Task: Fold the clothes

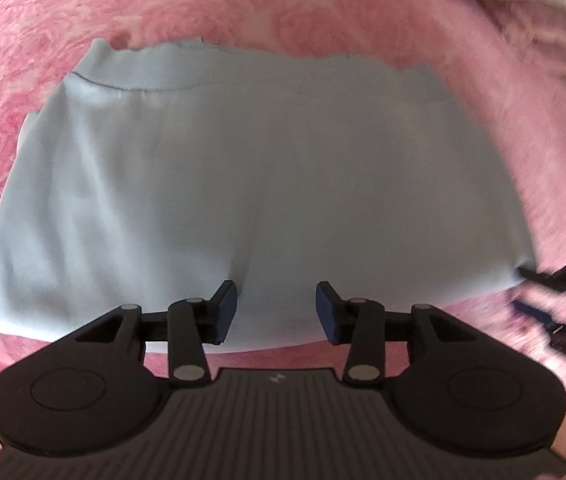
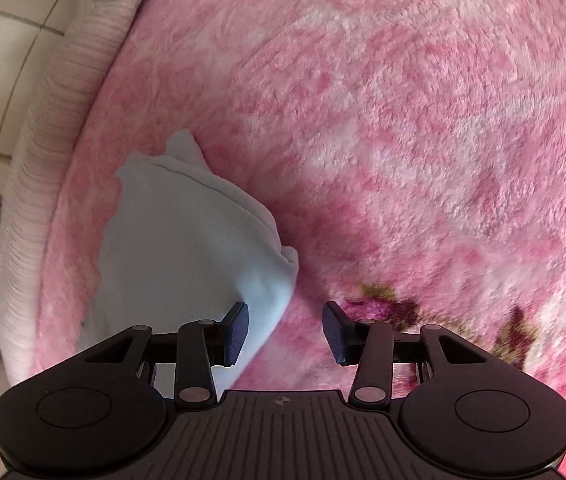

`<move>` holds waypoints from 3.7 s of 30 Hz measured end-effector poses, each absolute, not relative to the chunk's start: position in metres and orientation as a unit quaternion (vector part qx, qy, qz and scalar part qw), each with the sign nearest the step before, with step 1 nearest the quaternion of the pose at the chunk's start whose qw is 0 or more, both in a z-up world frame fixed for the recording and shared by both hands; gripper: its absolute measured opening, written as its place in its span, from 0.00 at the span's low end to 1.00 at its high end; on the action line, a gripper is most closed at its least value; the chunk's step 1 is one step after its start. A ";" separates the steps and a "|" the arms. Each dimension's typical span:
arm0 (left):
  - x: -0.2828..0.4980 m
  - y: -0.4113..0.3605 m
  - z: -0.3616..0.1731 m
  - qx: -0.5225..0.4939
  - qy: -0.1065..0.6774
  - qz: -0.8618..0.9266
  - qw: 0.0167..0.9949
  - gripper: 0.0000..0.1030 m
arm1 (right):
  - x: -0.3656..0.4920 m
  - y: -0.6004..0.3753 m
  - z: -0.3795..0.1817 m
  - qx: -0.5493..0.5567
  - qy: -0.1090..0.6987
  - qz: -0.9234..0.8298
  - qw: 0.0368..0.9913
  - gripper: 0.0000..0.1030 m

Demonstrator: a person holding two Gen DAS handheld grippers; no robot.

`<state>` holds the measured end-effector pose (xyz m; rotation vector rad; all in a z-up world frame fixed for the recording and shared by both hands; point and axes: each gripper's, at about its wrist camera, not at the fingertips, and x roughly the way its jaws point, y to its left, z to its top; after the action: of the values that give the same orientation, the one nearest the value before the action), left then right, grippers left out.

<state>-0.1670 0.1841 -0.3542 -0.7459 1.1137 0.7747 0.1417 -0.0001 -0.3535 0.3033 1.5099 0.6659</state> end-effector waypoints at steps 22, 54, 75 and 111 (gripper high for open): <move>-0.327 0.257 -0.339 -0.476 0.385 0.431 0.662 0.31 | 0.107 0.052 -0.361 0.108 0.626 0.294 0.714 0.15; -0.397 0.254 -0.330 -0.558 0.303 0.397 0.663 0.31 | -0.132 0.167 -0.284 -0.403 0.363 0.676 0.499 0.39; -0.307 0.311 -0.383 -0.650 0.243 0.271 0.667 0.42 | 0.013 0.300 -0.313 -0.324 0.566 0.452 0.609 0.39; -0.340 0.372 -0.370 -0.567 0.271 0.324 0.707 0.10 | -0.079 0.355 -0.318 -0.376 0.539 0.552 0.513 0.39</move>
<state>-0.3400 0.3719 -0.3698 -1.2596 0.6030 0.7199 -0.0786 0.3554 -0.3183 -0.9052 1.2971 1.3272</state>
